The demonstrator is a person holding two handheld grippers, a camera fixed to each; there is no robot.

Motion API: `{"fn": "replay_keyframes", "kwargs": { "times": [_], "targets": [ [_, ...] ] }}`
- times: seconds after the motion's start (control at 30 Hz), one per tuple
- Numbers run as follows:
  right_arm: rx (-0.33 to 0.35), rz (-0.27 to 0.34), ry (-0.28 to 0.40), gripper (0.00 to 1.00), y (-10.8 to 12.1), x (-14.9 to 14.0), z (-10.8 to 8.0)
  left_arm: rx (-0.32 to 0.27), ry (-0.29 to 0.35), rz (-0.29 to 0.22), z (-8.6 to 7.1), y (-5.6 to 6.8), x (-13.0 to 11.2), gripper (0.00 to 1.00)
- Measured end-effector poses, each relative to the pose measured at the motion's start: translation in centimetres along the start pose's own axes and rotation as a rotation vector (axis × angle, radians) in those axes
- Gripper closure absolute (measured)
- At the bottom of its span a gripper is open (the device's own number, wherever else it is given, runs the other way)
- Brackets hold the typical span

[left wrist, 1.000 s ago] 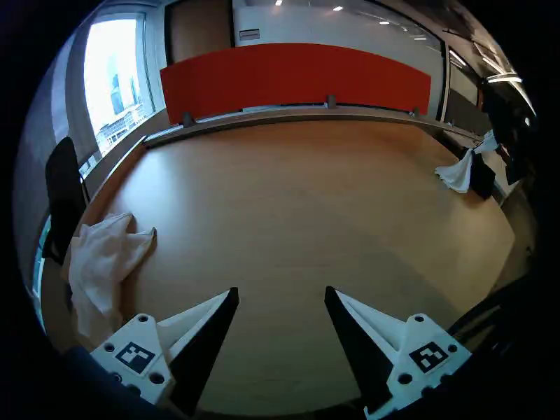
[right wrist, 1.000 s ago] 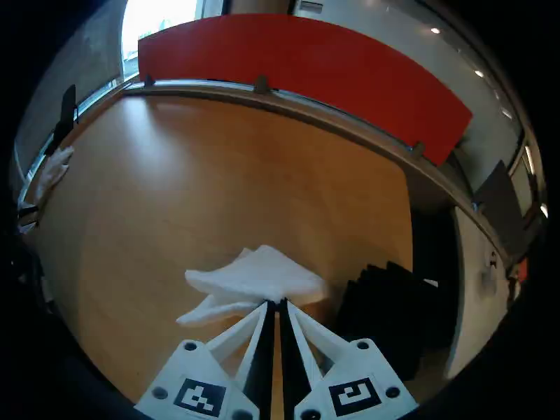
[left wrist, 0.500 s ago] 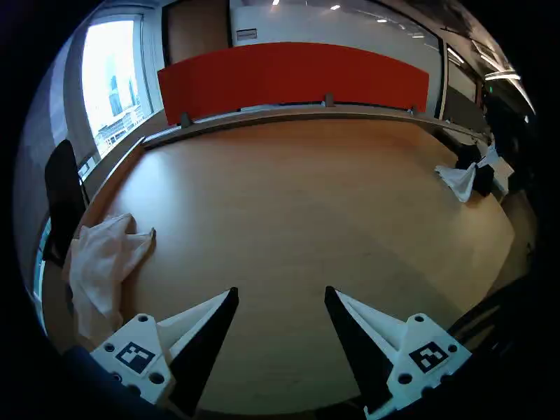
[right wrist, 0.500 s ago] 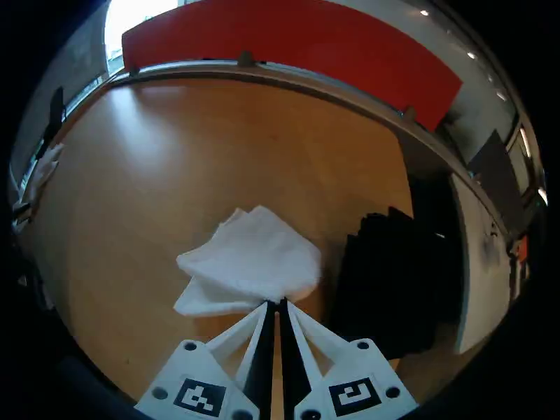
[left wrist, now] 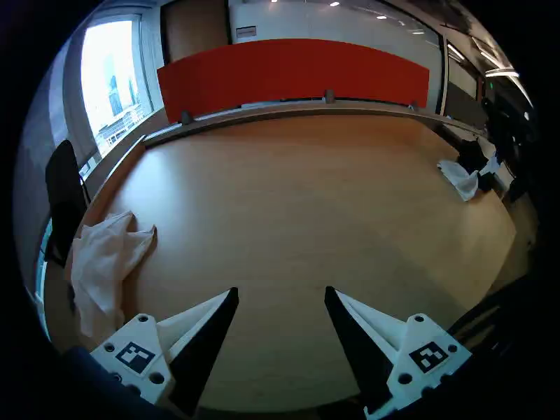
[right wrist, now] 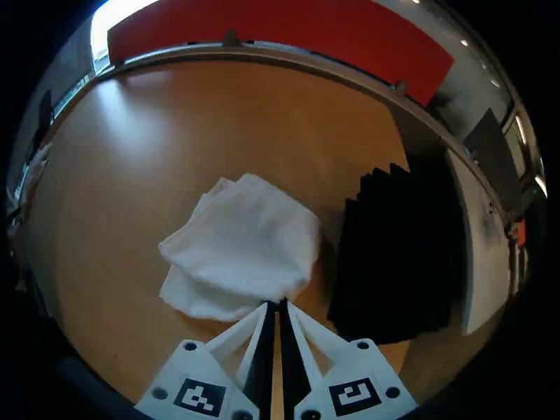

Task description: Fold towel

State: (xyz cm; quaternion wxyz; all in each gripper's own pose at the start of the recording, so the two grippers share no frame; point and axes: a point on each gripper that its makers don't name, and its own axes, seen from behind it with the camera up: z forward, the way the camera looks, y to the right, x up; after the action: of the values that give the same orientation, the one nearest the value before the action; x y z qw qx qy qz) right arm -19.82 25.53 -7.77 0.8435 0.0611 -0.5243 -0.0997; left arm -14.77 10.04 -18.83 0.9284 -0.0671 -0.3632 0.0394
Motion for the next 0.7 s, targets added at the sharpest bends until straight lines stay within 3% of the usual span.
{"fn": "replay_keyframes", "kwargs": {
  "times": [0.7],
  "targets": [
    [-0.064,0.066,-0.062,0.95,1.8,-3.9,2.4,0.007,-0.021,0.007,-0.2,0.7,-0.5,0.09]
  ]
}}
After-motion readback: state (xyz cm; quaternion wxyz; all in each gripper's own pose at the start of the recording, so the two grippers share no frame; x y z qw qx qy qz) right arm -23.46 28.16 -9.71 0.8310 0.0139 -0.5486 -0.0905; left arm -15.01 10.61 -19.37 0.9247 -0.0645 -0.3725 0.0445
